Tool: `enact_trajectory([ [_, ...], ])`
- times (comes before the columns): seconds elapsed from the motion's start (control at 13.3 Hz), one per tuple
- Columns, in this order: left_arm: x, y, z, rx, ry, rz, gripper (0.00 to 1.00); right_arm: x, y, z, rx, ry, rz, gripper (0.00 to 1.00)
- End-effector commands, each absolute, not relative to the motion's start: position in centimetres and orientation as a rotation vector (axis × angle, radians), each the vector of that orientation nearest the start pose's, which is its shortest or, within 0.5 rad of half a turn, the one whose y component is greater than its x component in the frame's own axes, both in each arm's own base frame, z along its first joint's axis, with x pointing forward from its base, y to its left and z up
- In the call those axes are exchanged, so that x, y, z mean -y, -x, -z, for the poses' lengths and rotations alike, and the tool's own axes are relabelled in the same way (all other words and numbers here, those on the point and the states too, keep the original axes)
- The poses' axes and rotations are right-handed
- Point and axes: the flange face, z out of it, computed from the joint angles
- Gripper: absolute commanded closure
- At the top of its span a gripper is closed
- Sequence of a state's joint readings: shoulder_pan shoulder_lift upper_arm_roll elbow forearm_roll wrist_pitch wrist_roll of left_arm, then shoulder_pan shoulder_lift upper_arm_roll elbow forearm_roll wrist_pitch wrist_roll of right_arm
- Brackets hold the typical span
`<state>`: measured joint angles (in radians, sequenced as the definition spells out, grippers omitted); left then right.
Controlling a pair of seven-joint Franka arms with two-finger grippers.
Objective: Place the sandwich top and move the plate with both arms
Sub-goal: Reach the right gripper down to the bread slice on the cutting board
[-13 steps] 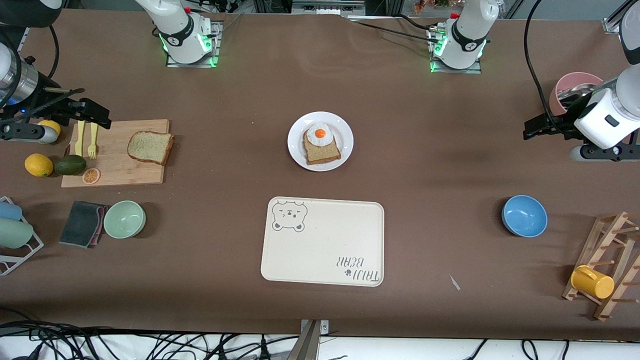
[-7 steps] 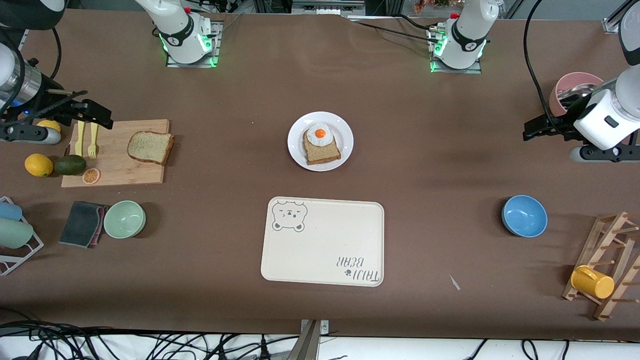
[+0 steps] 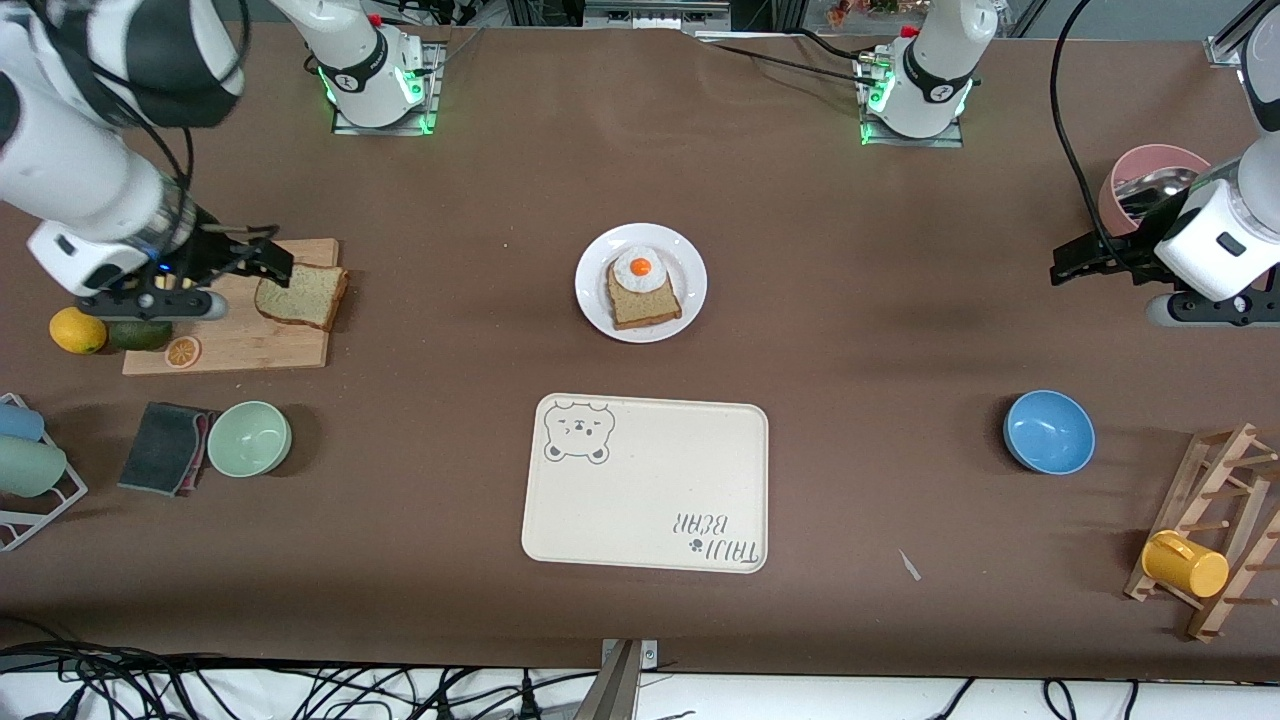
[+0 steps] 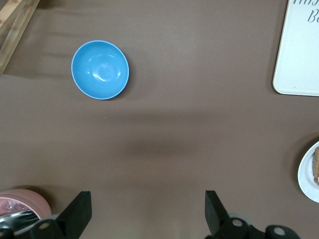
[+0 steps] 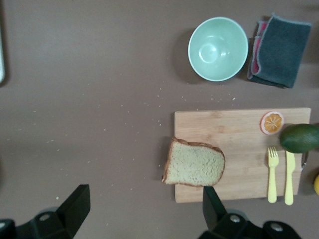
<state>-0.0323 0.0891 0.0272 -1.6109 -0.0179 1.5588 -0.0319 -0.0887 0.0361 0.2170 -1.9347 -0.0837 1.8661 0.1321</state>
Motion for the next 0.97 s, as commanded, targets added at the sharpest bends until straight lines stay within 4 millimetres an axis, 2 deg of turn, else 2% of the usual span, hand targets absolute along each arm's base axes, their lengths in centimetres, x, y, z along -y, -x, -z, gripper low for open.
enact_trajectory([
  [0.0, 0.4, -57.0, -56.1, 0.053, 3.159, -0.212, 0.00, -7.4, -52.5, -40.6, -0.020, 3.270, -0.205, 0.00],
  [0.15, 0.5, -57.1, -56.1, 0.056, 3.158, -0.212, 0.00, -7.0, -51.3, -36.5, 0.082, 3.367, -0.230, 0.00],
  [0.3, 0.5, -57.0, -55.9, 0.056, 3.157, -0.224, 0.00, -6.7, -49.6, -31.1, -0.010, 3.385, -0.256, 0.00],
  [0.38, 0.5, -57.0, -56.0, 0.056, 3.157, -0.226, 0.00, -7.0, -49.2, -29.3, -0.101, 3.387, -0.292, 0.00],
  [0.45, 0.5, -57.0, -56.1, 0.056, 3.157, -0.224, 0.00, -7.7, -48.9, -27.9, -0.093, 3.421, -0.312, 0.00],
  [0.6, 0.5, -57.0, -56.0, 0.063, 3.157, -0.226, 0.00, -7.4, -48.5, -25.1, 0.001, 3.491, -0.365, 0.00],
  [0.9, 0.6, -57.0, -56.1, 0.058, 3.162, -0.227, 0.00, -7.0, -48.3, -19.9, 0.039, 3.614, -0.397, 0.00],
])
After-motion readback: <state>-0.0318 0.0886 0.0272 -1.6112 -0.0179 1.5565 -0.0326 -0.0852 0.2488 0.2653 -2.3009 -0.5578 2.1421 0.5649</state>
